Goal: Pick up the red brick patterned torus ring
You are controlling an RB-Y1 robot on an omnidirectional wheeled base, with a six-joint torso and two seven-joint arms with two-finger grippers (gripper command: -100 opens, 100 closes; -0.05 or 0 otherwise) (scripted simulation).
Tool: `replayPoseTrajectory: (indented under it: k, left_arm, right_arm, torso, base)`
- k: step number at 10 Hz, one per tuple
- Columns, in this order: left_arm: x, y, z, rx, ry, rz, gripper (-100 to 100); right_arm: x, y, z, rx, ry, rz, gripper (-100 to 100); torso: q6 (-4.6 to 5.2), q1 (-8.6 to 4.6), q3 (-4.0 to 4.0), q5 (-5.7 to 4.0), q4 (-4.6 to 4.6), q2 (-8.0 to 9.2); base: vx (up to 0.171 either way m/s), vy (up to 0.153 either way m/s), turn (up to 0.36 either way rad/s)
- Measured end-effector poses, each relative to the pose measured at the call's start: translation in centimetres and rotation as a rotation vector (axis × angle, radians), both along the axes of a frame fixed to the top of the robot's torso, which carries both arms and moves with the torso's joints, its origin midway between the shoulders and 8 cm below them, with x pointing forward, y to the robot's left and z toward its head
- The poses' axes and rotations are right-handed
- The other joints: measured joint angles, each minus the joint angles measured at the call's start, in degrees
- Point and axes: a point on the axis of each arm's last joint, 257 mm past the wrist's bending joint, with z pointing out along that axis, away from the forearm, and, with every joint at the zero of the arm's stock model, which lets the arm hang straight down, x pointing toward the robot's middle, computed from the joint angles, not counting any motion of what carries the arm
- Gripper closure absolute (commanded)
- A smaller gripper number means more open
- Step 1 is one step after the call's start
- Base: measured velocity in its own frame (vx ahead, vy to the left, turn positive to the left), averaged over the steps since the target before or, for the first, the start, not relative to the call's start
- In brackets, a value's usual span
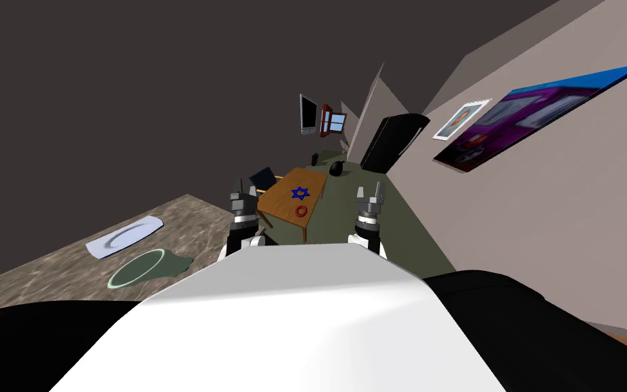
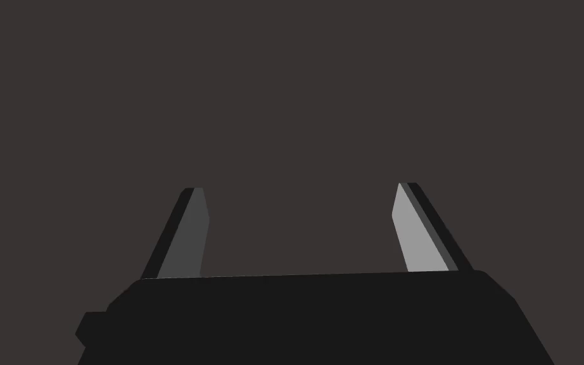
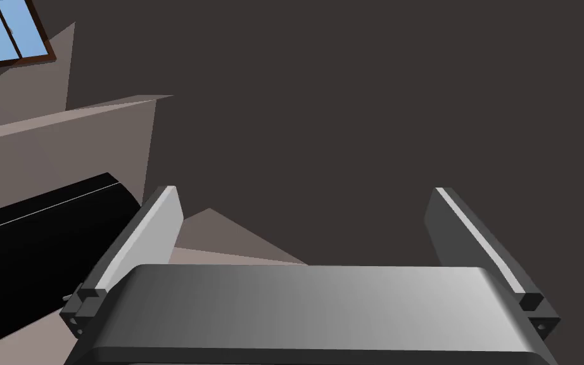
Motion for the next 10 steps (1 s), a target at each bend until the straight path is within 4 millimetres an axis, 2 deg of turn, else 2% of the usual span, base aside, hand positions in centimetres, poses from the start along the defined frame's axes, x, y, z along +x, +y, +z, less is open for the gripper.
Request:
replayPoseTrajectory:
  k: [4,9,10]
  left_arm:
    - [1.0,-0.3,-1.2,0.059,0.061,-0.033,-100]
    - [3.0,0.3,-5.6,0.098,0.217,-0.048,-100]
    - [3.4,0.4,-6.0,0.099,0.235,-0.047,-100]
  right_arm:
    - [0.0,0.0,0.0,0.000,0.000,0.000,0]
    - [0.0,0.0,0.0,0.000,0.000,0.000,0]
    - [0.0,0.0,0.0,0.000,0.000,0.000,0]
  torso:
    - [0.01,-0.15,0.11,-0.03,0.04,0.20]
    - [0.01,-0.25,0.17,-0.06,0.07,0.30]
    - [0.00,-0.18,0.13,-0.04,0.06,0.22]
  base:
    - [-0.048,-0.041,-0.023]
    - [-0.068,-0.063,-0.031]
    - [-0.042,-0.049,-0.028]
